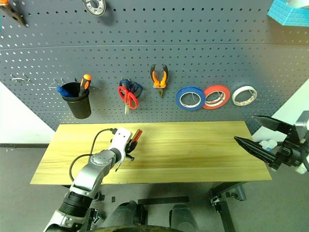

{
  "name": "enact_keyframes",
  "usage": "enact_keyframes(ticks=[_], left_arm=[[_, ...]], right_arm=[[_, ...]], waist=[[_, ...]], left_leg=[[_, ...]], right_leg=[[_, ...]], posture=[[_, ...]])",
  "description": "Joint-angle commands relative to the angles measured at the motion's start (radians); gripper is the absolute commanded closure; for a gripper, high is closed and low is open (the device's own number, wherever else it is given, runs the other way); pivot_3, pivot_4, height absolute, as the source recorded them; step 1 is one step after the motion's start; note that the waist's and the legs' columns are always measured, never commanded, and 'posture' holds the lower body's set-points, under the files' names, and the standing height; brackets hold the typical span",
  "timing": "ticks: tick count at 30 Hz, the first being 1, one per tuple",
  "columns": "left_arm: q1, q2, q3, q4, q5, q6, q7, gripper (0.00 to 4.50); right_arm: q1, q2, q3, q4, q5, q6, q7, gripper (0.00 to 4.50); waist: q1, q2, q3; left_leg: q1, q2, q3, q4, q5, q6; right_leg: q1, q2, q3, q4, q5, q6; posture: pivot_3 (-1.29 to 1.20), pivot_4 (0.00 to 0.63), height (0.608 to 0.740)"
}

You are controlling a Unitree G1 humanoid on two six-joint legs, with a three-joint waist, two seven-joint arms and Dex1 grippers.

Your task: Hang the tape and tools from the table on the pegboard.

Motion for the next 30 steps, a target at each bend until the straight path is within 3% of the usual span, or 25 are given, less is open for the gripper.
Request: enact_keyframes(ticks=[1,6,13,22,30], left_arm=[[-0.035,-0.028,-0.023,-0.107,-0.046,-0.046,-0.047,3.61],[-0.059,-0.036,-0.035,-0.188,-0.108,-0.098,-0.132,3.61],[-0.157,-0.029,-0.041,-0.193,-0.105,-0.241,-0.179,3.61],[-0.390,0.061,0.123,-0.009,0.012,-0.633,-0.057,3.61],[-0.479,0.131,0.236,0.181,0.084,-0.885,0.089,3.61]], right_arm=[[-0.036,0.011,0.028,0.026,-0.026,-0.045,-0.006,0.00],[-0.084,0.022,0.074,0.055,-0.053,-0.082,-0.014,0.00],[-0.151,0.032,0.126,0.101,-0.091,-0.135,-0.025,0.00],[-0.225,0.018,0.168,0.154,-0.115,-0.176,-0.016,0.00],[-0.280,0.010,0.156,0.131,-0.061,-0.156,-0.001,0.00]], waist=[[0.000,0.001,-0.003],[-0.001,0.005,-0.015],[0.000,0.007,-0.017],[-0.001,0.007,-0.018],[0.002,0.005,-0.019]], left_leg=[[0.000,0.000,0.000,0.000,0.000,0.000],[0.001,0.000,0.000,0.000,0.001,-0.002],[0.016,0.000,0.000,0.000,0.001,-0.002],[0.017,0.000,0.000,0.001,0.002,-0.002],[0.016,0.000,0.000,0.001,0.002,-0.002]], right_leg=[[0.000,0.000,0.000,0.000,0.000,0.000],[0.001,0.001,0.000,0.001,0.000,0.000],[0.015,0.002,0.001,0.003,0.000,0.000],[0.015,0.002,0.001,0.003,0.000,0.001],[0.014,0.002,0.001,0.004,0.000,0.001]], posture=[[-0.21,0.007,0.680],[-0.20,0.000,0.680],[-0.19,0.000,0.680],[-0.17,0.000,0.680],[-0.18,0.000,0.680]])
